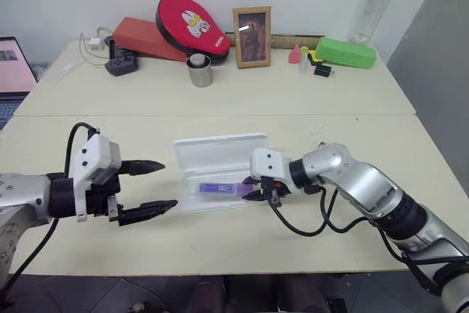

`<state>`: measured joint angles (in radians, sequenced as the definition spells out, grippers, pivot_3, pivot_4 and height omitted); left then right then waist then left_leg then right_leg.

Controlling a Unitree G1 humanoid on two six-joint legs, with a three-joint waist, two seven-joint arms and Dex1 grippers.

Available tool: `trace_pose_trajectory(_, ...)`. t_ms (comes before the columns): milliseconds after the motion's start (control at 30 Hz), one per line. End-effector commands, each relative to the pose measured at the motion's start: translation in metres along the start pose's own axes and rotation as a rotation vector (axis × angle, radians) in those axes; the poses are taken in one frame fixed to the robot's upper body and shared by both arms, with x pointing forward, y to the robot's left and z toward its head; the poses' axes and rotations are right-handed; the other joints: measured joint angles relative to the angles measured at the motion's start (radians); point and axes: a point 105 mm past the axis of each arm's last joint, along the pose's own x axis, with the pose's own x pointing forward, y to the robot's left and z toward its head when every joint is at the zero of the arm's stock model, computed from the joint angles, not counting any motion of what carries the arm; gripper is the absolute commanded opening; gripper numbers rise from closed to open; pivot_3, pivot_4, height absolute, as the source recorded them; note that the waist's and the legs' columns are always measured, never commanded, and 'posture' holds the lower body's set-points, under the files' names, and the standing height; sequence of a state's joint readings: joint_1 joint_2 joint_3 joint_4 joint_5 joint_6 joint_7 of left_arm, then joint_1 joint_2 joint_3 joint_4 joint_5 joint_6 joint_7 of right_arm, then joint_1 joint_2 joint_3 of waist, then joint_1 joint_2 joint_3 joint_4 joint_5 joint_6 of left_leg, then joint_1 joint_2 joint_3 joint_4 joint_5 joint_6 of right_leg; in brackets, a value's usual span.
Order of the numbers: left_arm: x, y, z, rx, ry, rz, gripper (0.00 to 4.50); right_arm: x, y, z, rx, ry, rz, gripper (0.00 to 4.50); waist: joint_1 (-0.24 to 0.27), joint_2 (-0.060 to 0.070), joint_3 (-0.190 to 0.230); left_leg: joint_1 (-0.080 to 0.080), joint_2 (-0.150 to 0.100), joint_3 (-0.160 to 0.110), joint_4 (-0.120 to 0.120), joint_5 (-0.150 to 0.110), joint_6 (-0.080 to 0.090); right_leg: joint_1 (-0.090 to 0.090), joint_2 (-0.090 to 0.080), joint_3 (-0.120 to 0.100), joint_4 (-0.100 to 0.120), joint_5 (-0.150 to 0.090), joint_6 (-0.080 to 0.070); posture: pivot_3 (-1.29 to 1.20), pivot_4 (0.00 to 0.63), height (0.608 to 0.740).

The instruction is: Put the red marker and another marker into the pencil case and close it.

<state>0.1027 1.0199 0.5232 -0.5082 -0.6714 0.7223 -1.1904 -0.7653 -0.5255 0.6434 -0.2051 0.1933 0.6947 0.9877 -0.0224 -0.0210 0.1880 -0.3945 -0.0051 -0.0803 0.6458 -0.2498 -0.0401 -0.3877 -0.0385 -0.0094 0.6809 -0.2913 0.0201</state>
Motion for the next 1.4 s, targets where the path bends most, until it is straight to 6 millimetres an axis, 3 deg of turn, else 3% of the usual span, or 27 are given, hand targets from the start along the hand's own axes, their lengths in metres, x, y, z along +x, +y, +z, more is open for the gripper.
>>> trace_pose_trajectory(33,-0.006,-0.005,0.01,0.041,0.002,0.011,4.5,0.008,-0.004,0.012,-0.066,-0.008,0.017,1.06,-0.005,0.0,0.0,0.0,0.0,0.0,0.0,0.0,0.0,0.0,0.0,0.0,0.0,0.0,0.0,0.0,0.15,0.74)
trace_pose_trajectory(467,0.0,-0.006,0.015,0.051,-0.008,0.026,4.5,0.025,-0.001,0.008,-0.083,0.006,0.062,1.06,-0.009,0.0,0.0,0.001,0.002,0.0,0.0,0.0,0.0,-0.001,0.001,0.0,0.001,0.0,-0.001,0.0,0.15,0.74)
trace_pose_trajectory(967,0.004,-0.006,0.016,0.055,-0.007,0.023,4.5,0.029,0.002,0.011,-0.093,0.001,0.082,1.06,-0.009,0.0,0.0,0.001,0.002,0.0,-0.001,0.0,0.0,-0.001,0.001,0.0,0.001,0.0,-0.001,0.0,0.15,0.74)
trace_pose_trajectory(1000,0.004,-0.007,0.015,0.054,-0.007,0.023,4.5,0.029,0.001,0.013,-0.093,-0.007,0.08,1.77,-0.009,0.0,0.0,0.001,0.002,0.0,-0.001,0.0,0.0,-0.001,0.001,0.0,0.001,0.0,-0.001,0.0,0.15,0.74)
trace_pose_trajectory(1333,0.006,-0.007,0.014,0.054,-0.005,0.022,4.5,0.023,-0.002,0.025,-0.099,-0.058,0.079,4.29,-0.009,0.0,0.0,0.001,0.002,0.0,-0.001,0.0,0.0,-0.001,0.001,0.0,0.001,0.0,-0.001,0.0,0.15,0.74)
trace_pose_trajectory(1400,0.006,-0.007,0.015,0.053,-0.009,0.019,4.5,0.019,-0.001,0.031,-0.094,-0.086,0.08,4.44,-0.009,0.0,0.0,0.001,0.002,0.0,-0.001,0.0,0.0,-0.001,0.001,0.0,0.001,0.0,-0.001,0.0,0.15,0.74)
